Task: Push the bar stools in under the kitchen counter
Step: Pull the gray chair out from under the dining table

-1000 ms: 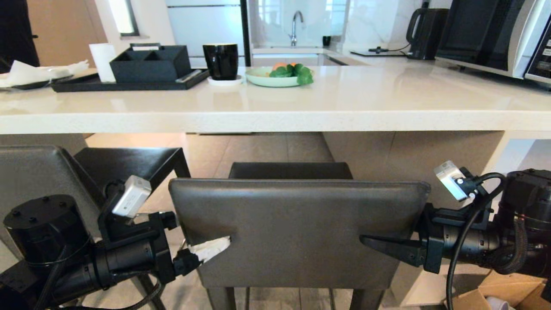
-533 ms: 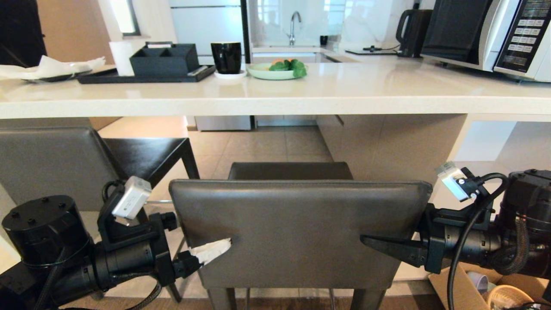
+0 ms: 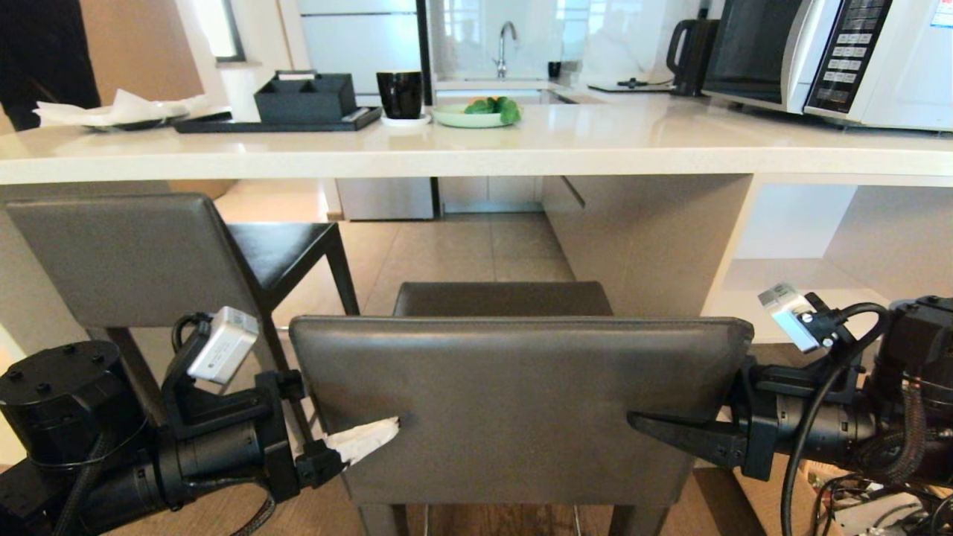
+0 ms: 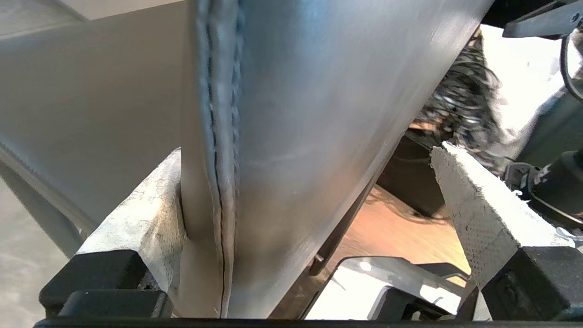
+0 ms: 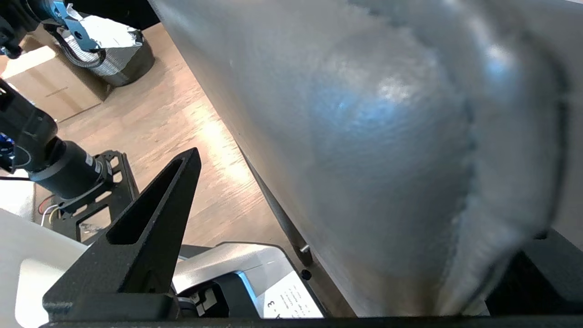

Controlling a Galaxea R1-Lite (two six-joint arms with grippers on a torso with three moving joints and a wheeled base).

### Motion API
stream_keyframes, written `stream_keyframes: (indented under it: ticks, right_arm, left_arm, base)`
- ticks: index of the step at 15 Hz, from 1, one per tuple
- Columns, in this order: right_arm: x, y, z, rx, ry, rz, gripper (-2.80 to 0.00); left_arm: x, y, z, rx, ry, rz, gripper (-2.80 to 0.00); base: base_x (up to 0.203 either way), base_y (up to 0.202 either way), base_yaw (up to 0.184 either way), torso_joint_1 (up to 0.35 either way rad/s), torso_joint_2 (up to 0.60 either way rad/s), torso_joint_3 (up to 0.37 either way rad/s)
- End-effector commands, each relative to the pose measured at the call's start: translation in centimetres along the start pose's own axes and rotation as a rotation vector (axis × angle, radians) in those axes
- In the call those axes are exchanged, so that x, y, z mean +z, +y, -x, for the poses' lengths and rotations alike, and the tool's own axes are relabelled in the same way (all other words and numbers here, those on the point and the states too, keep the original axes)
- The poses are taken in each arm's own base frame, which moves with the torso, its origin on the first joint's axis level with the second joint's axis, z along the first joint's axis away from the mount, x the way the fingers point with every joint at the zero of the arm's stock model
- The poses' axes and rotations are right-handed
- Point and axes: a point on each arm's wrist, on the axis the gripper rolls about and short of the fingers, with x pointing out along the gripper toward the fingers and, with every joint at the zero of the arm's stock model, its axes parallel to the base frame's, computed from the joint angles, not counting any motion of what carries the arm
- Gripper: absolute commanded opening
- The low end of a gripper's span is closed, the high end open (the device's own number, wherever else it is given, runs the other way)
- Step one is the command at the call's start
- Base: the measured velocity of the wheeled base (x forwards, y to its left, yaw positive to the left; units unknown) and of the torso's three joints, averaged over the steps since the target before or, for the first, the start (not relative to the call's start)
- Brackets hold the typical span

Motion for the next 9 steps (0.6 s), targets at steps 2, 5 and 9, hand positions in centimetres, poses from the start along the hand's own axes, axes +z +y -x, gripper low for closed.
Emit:
stream_keyframes:
  ticks: [2, 5, 9]
  right_arm:
    - [0.14, 0.25, 0.18, 0.006, -0.01, 0.01, 0.0]
    - [0.0, 0.26, 0.24, 0.005, -0.007, 0.007, 0.0]
    - [-0.04, 0.27, 0.25, 0.006, -0.006, 0.007, 0.0]
  left_arm:
    - [0.22, -0.19, 0.05, -0.009, -0.011, -0.009, 0.0]
    - [0.2, -0.22, 0.04, -0.01, -0.011, -0.008, 0.0]
    - [0.18, -0.2, 0.07, -0.007, -0.01, -0.008, 0.0]
  base:
    - [-0.19, 0.0, 0.0, 0.004, 0.0, 0.004]
    - [-0.194, 0.0, -0.002, 0.006, 0.0, 0.001]
    - [-0.149, 0.0, -0.001, -0.001, 0.0, 0.004]
